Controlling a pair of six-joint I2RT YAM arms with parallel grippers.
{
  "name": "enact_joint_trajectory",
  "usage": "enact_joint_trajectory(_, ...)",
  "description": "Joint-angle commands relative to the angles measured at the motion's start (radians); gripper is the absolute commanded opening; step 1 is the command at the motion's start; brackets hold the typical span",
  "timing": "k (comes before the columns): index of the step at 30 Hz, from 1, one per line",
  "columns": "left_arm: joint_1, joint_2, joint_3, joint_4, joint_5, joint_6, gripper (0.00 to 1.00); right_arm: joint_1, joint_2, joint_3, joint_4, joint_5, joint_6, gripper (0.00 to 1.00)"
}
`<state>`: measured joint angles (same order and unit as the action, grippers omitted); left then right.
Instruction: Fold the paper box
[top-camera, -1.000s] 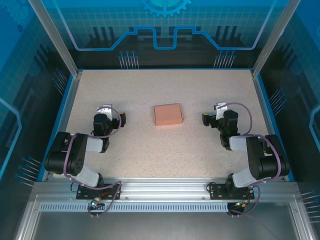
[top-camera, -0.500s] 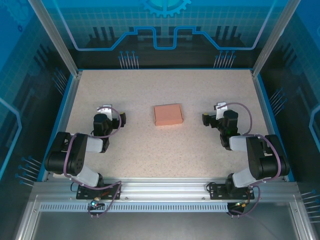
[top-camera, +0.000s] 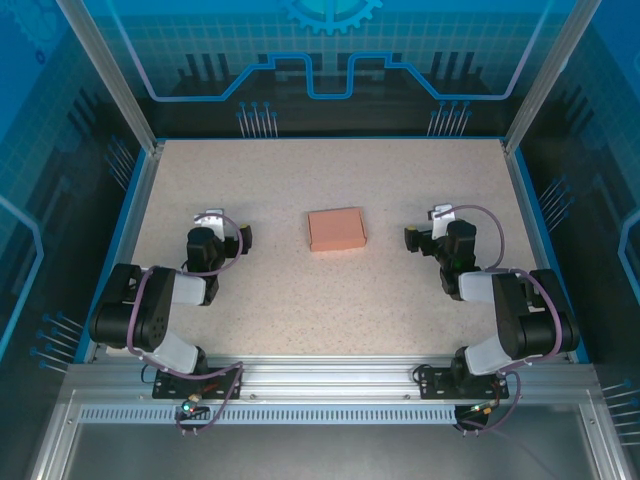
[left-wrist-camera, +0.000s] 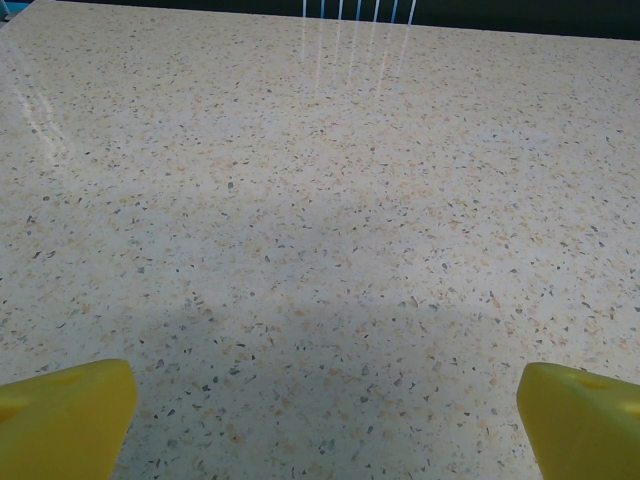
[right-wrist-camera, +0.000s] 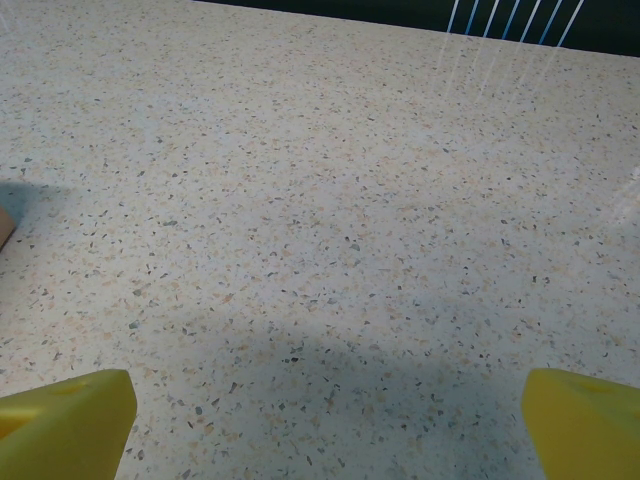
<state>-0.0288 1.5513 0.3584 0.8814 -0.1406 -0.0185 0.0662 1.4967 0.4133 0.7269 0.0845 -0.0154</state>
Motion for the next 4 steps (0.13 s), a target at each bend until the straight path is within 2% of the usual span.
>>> enact_joint_trajectory(1, 0.009, -0.003, 0.023, 0.036, 0.016, 0.019, 0.99, -0.004, 0.008, 0.018, 0.029, -0.014, 0.01, 1.0)
enact_joint_trajectory(4, 0.009, -0.003, 0.024, 0.037, 0.016, 0.019, 0.99, -0.003, 0.008, 0.016, 0.029, -0.012, 0.01, 1.0)
